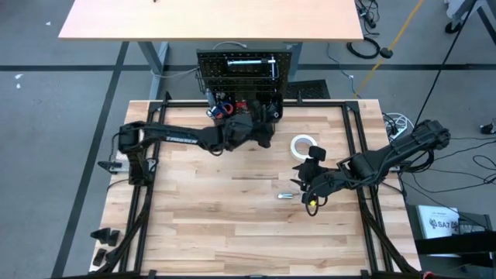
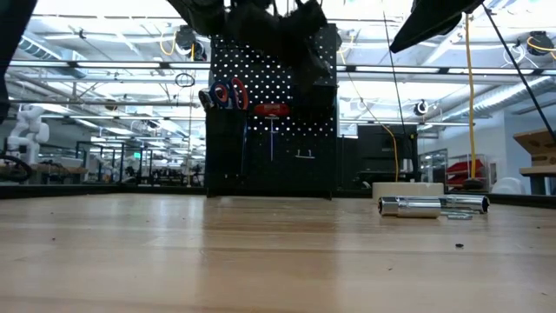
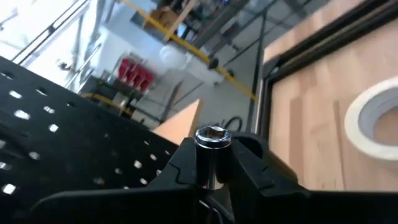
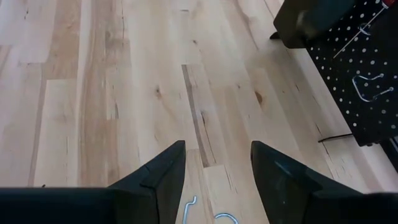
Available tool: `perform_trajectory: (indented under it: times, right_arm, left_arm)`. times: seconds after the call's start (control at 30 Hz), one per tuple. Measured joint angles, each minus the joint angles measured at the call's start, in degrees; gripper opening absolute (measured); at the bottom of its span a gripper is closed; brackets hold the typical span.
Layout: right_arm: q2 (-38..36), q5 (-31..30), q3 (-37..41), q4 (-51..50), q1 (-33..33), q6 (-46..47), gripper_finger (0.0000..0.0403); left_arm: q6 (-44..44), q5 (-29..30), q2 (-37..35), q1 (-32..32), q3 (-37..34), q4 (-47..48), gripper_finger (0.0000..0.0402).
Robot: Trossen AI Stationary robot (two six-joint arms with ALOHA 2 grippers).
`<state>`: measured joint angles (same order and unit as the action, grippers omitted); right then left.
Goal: Hang tools onto peg board
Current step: Put the bottom socket into the right black bin on the peg board
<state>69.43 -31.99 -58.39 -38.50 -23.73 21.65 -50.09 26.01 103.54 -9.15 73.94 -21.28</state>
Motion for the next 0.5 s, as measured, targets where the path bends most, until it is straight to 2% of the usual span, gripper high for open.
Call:
perform_trajectory:
  times: [0.1,0.23,0.5]
  right_arm:
    - [0.0,0.0,0.0,0.0,0.0,0.0,0.0173]
    - [0.0,0.0,0.0,0.0,0.0,0.1,0.0173]
    - [0.0,0.0,0.0,-0.3,0.0,0.1,0.0173]
  left_arm:
    - [-0.2,4.2,3.0,-0.2,0.9,-3.1,0.0040]
    - [-0.2,6.6,5.7,-0.7,3.0,-7.3,0.0040]
    - [0.2,11.8,6.9,-0.8,4.2,-6.0,0.0040]
